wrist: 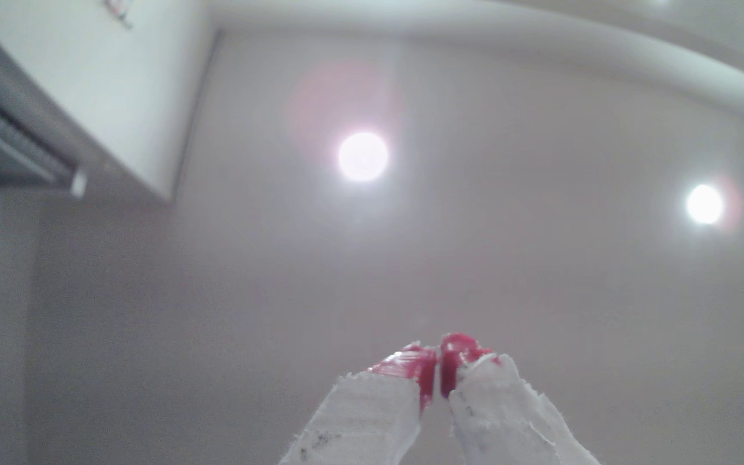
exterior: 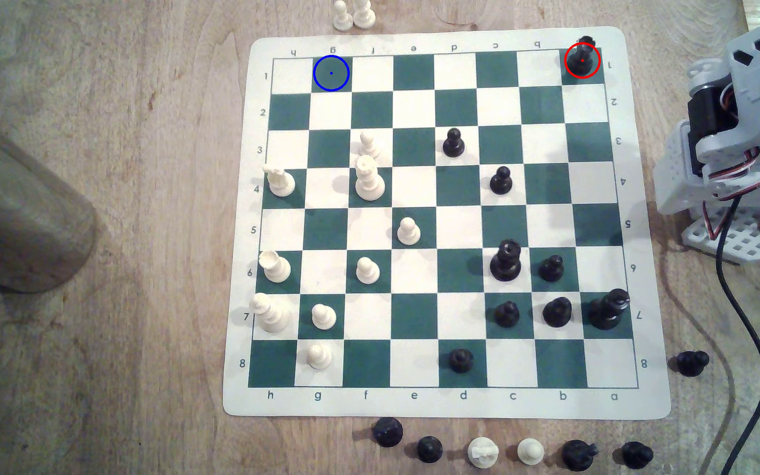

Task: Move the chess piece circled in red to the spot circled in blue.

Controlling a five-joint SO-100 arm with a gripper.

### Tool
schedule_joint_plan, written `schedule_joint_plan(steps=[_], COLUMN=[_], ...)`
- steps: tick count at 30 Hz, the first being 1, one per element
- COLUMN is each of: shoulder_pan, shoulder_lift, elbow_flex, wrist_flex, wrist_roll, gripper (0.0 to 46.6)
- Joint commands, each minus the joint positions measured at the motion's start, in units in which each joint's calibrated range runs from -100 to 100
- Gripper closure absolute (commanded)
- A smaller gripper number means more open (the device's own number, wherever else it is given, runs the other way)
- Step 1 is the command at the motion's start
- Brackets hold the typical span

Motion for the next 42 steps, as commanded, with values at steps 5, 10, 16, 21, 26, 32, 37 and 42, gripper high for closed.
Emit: schedule_joint_plan(steps=[5,10,16,21,26,32,37,42], shoulder_pan=[2.96,2.17,3.82,8.27,14.92,25.17,33.62,38.94], shoulder_lift=[0.05,0.05,0.05,0.14,0.14,-0.03,-1.05,-3.17], elbow_flex=[0.99,-3.45,-24.39,-39.44,-50.50,-58.03,-57.21,-50.59], wrist_flex=[2.90,23.29,65.22,94.71,119.85,149.83,172.68,182.50], wrist_roll=[0.15,0.15,-0.10,-0.15,-0.24,-0.34,-3.71,-5.62], gripper=[46.4,46.4,46.4,46.4,46.4,40.4,39.3,40.7])
